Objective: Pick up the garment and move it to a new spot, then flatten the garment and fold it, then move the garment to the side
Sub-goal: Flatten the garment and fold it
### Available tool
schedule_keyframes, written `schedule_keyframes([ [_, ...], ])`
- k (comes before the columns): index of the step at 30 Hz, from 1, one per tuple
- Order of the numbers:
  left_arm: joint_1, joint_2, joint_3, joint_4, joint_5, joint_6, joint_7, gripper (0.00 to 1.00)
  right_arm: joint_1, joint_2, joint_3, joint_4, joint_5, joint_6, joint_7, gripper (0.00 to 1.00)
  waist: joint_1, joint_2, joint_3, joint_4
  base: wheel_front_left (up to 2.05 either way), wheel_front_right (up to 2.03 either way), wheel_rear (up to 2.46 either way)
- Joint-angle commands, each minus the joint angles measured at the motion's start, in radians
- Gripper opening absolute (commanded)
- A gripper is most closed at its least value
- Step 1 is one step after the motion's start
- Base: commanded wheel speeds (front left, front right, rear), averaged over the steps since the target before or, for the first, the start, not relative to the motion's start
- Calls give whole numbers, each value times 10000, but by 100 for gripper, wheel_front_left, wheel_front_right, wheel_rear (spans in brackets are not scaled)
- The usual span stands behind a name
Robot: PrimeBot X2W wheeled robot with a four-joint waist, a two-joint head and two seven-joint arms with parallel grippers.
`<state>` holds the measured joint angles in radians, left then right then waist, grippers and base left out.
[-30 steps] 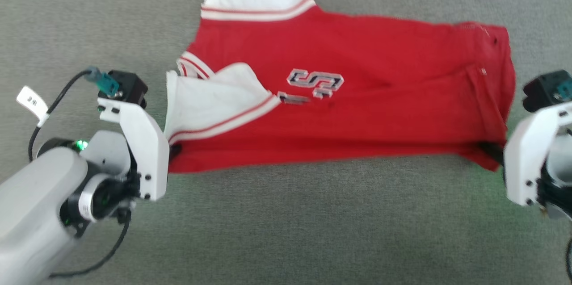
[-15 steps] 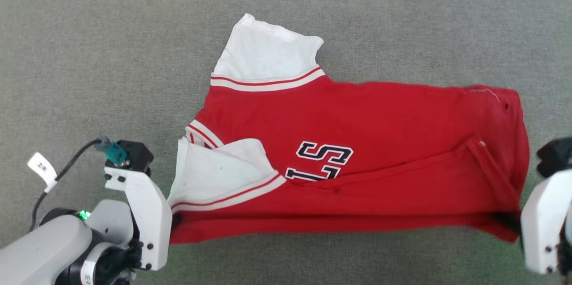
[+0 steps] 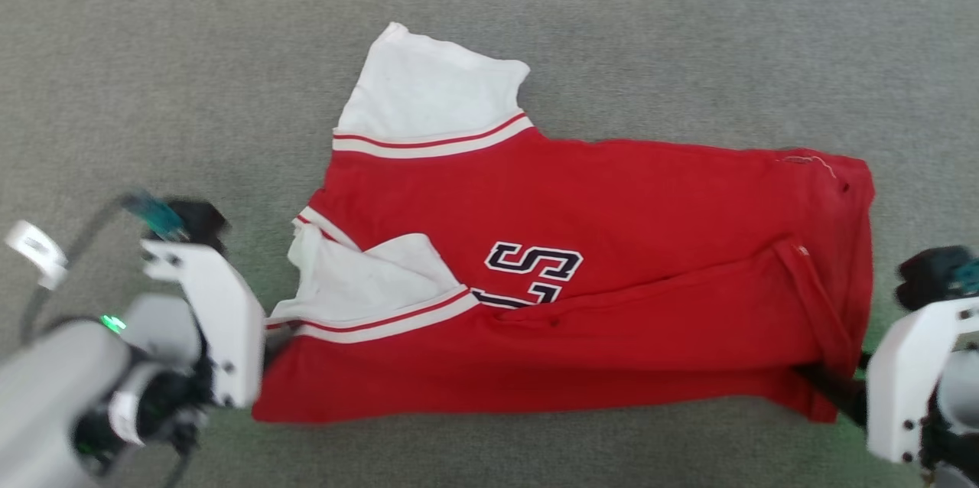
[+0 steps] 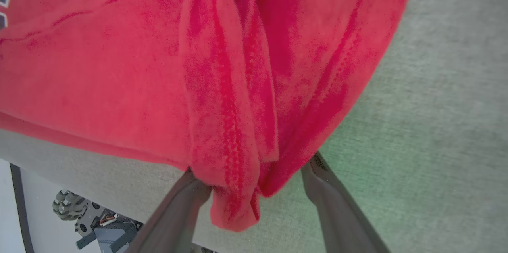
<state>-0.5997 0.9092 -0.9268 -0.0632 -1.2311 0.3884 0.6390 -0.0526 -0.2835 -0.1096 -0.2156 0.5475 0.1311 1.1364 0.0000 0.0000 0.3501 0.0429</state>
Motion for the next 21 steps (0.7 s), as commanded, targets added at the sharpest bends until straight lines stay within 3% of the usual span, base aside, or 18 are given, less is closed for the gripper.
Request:
schedule_keyframes([
  [1,-247,168,149,-113,69,50,57,100,-110,-65,-142,-22,59,-7,-176,100,0,0,-8,-85,0,0,0],
  [6,-916,877,597,-620,168,265,375,100,-245,-141,-308,-619,155,-5,-1054,100,0,0,31,-440,0,0,0],
  [10,-1615,1168,846,-676,379,141,614,100,-525,-124,-193,-1036,187,-5,-2288,100,0,0,115,-849,0,0,0],
  [21,-3887,630,1017,1235,1057,-682,1345,100,-1731,-93,903,-1129,-725,-5,-6708,100,0,0,677,-2307,0,0,0],
])
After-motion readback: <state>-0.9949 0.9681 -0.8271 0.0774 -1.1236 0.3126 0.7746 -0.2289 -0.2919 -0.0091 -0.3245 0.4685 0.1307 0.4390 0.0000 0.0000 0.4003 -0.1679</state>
